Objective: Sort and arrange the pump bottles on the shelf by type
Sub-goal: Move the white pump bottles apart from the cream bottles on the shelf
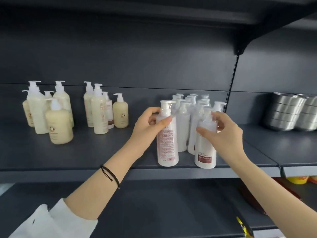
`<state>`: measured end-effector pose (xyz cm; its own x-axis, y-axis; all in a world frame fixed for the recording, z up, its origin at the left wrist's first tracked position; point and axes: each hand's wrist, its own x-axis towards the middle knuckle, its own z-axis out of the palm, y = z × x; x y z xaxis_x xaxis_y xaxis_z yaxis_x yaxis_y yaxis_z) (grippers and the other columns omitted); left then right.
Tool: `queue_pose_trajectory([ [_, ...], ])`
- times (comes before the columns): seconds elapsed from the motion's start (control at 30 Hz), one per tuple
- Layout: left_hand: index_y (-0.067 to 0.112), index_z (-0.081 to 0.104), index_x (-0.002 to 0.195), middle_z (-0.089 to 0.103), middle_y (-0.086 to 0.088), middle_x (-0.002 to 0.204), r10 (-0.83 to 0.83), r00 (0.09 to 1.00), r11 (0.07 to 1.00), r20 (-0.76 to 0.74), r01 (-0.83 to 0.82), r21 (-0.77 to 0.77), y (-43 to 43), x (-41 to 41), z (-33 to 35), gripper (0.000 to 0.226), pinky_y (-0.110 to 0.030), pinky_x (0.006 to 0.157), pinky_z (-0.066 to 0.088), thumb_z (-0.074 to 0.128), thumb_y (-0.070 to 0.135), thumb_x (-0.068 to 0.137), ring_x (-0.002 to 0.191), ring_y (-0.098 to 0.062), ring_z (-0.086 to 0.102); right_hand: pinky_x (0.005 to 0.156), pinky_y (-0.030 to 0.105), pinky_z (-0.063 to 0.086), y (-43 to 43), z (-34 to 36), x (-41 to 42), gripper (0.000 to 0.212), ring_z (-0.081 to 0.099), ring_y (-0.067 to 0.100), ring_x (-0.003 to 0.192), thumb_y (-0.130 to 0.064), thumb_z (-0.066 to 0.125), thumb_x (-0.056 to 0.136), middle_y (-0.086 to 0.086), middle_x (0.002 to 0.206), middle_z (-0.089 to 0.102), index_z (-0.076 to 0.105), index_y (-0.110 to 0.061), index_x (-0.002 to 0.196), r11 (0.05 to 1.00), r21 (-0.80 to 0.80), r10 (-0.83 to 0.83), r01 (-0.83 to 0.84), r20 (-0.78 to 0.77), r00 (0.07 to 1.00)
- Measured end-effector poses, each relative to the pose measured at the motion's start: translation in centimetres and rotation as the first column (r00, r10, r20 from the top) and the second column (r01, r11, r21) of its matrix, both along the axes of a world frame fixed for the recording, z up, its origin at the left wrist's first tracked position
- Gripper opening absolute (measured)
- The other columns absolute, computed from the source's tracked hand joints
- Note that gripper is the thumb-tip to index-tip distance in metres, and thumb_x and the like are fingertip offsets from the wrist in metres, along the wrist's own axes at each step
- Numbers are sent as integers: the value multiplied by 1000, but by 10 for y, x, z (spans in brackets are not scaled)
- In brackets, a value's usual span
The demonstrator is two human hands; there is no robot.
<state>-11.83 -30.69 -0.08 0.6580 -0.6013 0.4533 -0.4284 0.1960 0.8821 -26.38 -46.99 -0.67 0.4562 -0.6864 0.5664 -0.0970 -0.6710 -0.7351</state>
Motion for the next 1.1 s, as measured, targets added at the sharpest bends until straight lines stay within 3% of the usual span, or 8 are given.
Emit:
queue_pose_trajectory([
  [0.43,24,53,118,63,3,117,148,989,980,22,-149,129,-81,-19,-8,40,-29,85,53,72,31,83,104,-11,61,88,27,44,-84,-8,-7,61,55,14,104,-27,78,78,-9,117,57,51,-19,133,999,30,24,-24,-2,1000],
  [0.63,25,49,124,59,4,123,151,975,960,161,-183,210,-93,-24,-6,42,-31,92,50,67,33,86,108,-12,57,99,32,43,-98,-12,10,63,52,19,115,-25,74,82,-1,129,55,46,-17,138,999,16,38,-38,-9,999],
  [0.9,23,46,127,57,1,129,172,965,956,200,-212,202,-109,-22,-10,45,-24,87,47,65,36,88,107,-12,55,95,32,43,-117,-13,23,61,53,22,113,-23,72,84,1,130,53,44,-15,137,1000,15,27,-26,-31,999],
  [1.0,23,51,124,53,0,125,251,920,936,303,-310,167,-109,-19,-13,47,-10,74,41,68,41,84,97,-7,53,95,35,45,-122,-13,20,60,53,23,112,-25,73,82,1,128,54,45,-15,135,999,-4,46,-46,-56,997],
  [1.1,24,52,125,48,1,122,298,876,911,381,-380,162,-107,-16,-14,49,-15,78,43,68,44,83,92,-7,52,94,34,45,-124,-13,13,63,52,22,115,-23,73,82,-1,131,53,42,-17,136,997,3,77,-77,-86,993],
])
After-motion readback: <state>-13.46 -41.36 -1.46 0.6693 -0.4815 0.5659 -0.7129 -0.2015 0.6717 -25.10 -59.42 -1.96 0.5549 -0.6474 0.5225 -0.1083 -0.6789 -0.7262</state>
